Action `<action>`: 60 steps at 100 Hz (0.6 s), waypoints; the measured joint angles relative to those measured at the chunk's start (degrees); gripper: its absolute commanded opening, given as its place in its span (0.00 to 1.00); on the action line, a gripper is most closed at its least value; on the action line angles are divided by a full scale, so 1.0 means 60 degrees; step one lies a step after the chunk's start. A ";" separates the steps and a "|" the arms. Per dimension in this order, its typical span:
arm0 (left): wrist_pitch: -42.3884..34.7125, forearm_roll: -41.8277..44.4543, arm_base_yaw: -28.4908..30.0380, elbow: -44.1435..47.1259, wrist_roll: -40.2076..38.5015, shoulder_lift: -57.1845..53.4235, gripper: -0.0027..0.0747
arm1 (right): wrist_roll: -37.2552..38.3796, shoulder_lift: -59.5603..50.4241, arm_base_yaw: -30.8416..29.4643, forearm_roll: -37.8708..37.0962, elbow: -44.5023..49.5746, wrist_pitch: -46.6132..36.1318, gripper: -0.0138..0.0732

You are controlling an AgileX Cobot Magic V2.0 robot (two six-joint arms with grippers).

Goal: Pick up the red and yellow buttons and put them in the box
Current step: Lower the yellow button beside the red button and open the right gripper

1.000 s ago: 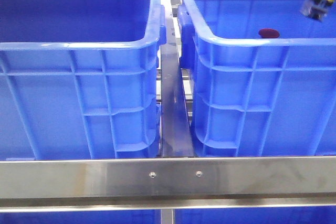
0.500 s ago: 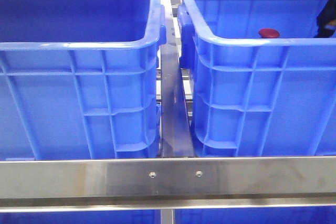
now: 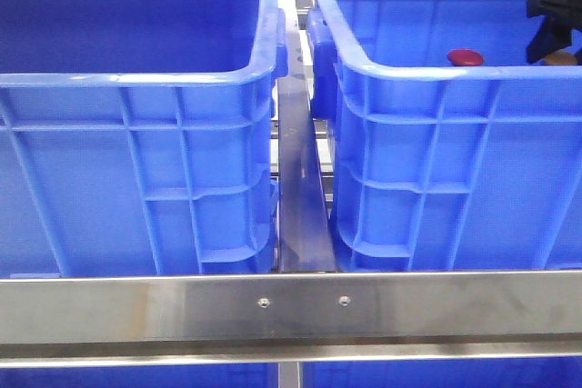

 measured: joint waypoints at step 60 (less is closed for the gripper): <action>0.0447 0.2559 0.0000 0.0063 -0.4216 -0.0260 0.01 | 0.0000 -0.3186 0.0059 0.0000 0.2043 0.0190 0.09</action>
